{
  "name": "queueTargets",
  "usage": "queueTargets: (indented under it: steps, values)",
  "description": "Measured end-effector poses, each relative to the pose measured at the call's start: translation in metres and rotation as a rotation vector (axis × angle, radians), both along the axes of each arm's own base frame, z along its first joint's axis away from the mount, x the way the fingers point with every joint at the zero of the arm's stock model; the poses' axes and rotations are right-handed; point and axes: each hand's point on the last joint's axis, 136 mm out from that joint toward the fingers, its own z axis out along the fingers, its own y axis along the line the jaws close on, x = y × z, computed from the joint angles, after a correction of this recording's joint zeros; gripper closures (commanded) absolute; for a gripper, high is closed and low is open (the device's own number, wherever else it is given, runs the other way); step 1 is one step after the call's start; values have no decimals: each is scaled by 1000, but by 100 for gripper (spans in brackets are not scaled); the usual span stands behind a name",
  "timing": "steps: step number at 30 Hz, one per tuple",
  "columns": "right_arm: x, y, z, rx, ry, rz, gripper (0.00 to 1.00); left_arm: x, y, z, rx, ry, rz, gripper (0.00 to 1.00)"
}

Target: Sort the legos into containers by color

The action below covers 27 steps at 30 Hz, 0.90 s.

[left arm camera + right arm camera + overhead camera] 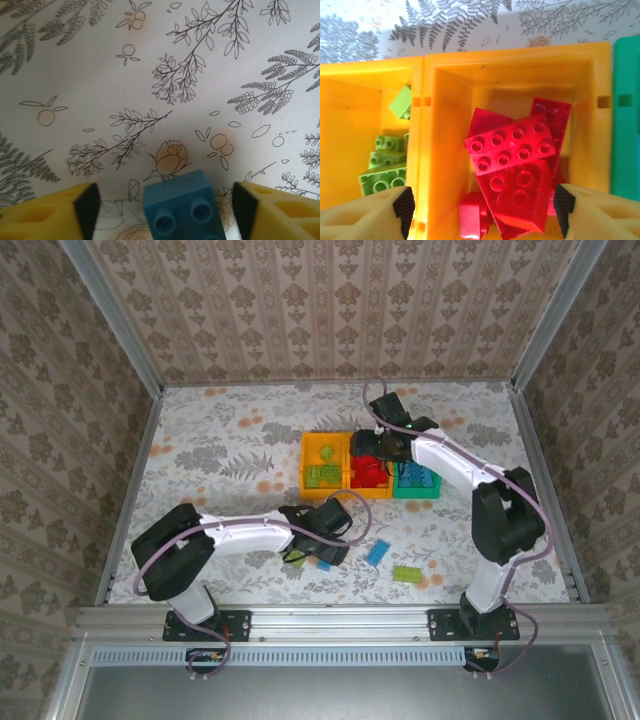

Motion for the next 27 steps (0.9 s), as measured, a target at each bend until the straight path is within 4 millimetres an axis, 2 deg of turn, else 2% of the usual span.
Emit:
queueTargets:
  steps: [4, 8, 13, 19, 23, 27]
  values:
    - [-15, -9, 29, 25, -60, -4, 19, 1, -1, -6, 21, 10, 4, 51]
    - [-25, -31, 53, 48, -119, -41, 19, 4, -2, -7, 40, 10, 15, 73]
    - [-35, -72, 64, 53, -152, -127, 19, 6, -9, -4, 31, 14, 9, 77]
    - [-58, -117, 59, 20, -157, -224, 19, 10, -27, 6, -19, 23, -15, 78]
    - [-75, -133, 42, 0, -127, -260, 19, 30, -52, 33, -96, -14, -27, 78]
    - [-92, -149, 20, -20, -85, -297, 19, 66, -85, 72, -186, -90, -42, 77]
